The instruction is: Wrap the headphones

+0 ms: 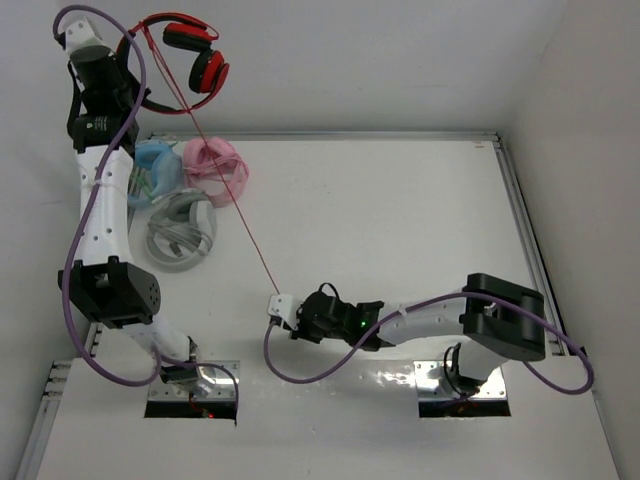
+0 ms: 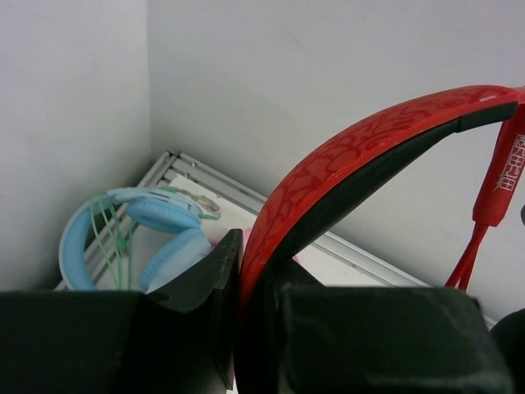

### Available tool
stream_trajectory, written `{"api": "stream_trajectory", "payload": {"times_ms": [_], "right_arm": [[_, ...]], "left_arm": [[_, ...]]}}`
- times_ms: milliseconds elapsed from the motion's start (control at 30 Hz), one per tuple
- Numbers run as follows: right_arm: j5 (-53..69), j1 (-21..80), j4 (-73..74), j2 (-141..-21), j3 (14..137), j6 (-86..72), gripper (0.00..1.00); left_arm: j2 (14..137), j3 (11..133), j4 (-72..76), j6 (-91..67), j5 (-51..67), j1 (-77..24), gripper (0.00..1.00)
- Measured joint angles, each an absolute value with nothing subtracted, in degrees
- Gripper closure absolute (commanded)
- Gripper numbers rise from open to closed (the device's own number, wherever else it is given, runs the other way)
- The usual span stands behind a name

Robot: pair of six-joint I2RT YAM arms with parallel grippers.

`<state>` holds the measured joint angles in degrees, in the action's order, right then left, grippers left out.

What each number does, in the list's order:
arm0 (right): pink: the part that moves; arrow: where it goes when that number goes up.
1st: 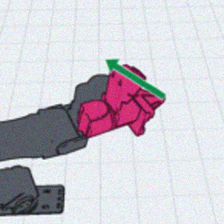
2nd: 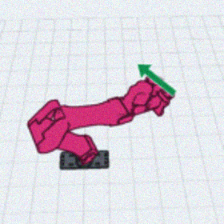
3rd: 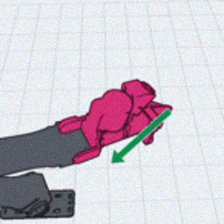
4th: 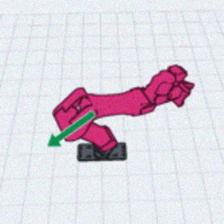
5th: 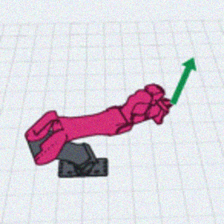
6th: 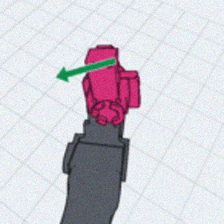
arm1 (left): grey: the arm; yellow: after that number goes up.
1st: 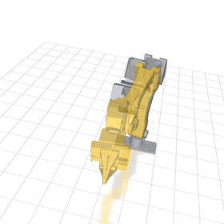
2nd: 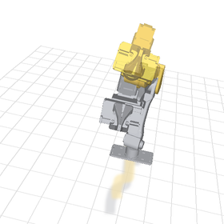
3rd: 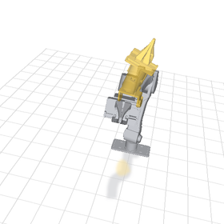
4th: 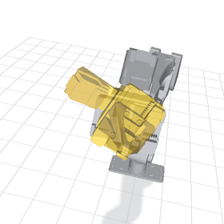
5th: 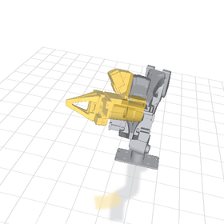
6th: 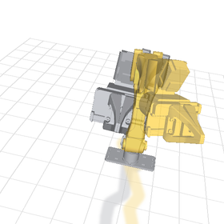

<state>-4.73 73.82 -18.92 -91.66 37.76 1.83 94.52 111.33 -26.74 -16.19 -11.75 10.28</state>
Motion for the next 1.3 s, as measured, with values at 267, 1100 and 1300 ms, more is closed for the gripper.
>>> {"api": "stream_trajectory", "payload": {"times_ms": [267,1100,1300], "right_arm": [[-5.37,79.02,-8.27,-85.10,45.87,7.44,1.00],[-23.64,45.47,5.63,-68.05,85.73,25.63,1.00],[-21.47,29.56,8.14,-71.35,86.46,20.43,1.00]], "left_arm": [[94.54,101.97,-17.23,-6.09,-18.52,8.23,1.00],[82.89,60.51,3.70,40.49,-20.21,-25.43,1.00],[76.69,60.38,-3.73,40.42,-16.80,-27.99,1.00]]}}
